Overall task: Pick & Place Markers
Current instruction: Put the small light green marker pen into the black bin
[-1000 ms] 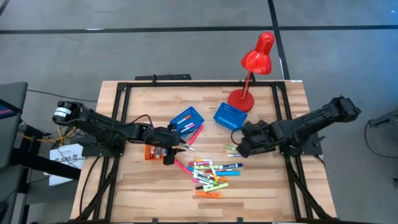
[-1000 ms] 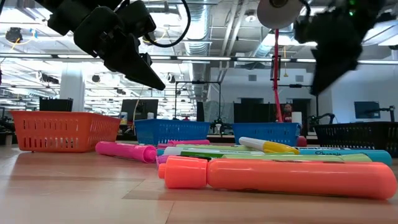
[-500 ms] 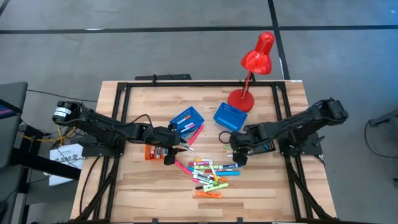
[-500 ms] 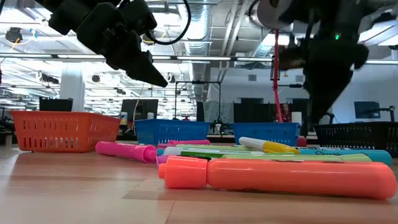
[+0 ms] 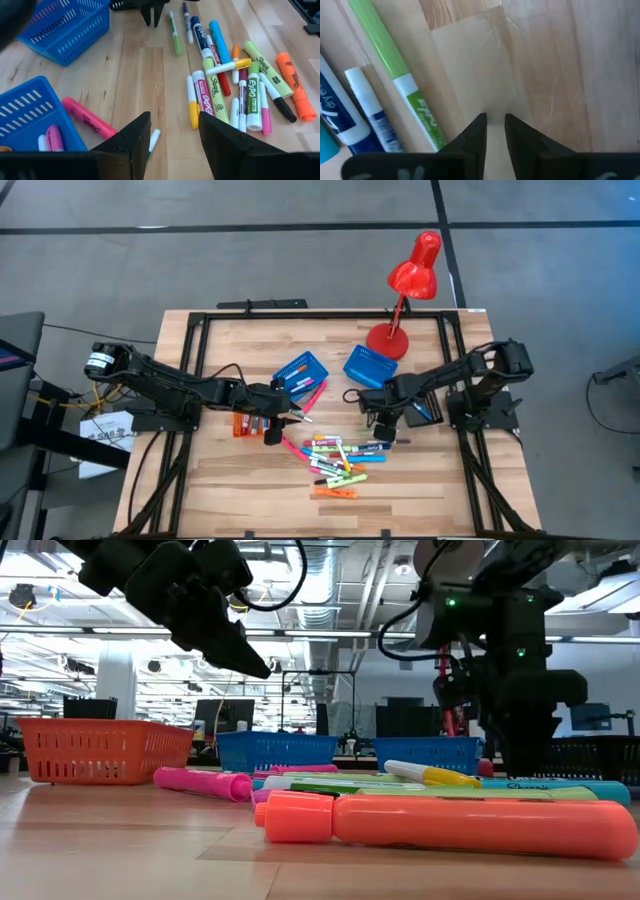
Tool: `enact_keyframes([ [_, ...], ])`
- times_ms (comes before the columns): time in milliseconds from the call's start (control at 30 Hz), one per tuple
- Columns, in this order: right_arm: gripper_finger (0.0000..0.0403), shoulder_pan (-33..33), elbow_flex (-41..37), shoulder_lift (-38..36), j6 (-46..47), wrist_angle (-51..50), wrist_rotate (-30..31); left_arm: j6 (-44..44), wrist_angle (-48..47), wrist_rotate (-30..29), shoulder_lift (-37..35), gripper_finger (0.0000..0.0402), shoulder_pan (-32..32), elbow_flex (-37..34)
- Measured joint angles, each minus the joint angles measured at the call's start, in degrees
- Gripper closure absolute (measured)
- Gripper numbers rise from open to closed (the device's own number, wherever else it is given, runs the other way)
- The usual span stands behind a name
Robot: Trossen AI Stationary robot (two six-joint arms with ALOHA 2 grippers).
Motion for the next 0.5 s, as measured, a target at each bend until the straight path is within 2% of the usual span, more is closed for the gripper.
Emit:
enact_keyframes([
  [200, 0.0339, -0.87, 3.78, -2.63, -1.01, -1.92, 0.25, -1.54, 0.0, 0.0, 0.01, 0.0238, 0.0, 0.0],
  [500, 0.0339, 3.69, 5.17, -5.45, -9.56, -0.9, -1.39, -3.36, 1.05, 0.0, 0.0, 0.0238, 0.0, 0.0],
])
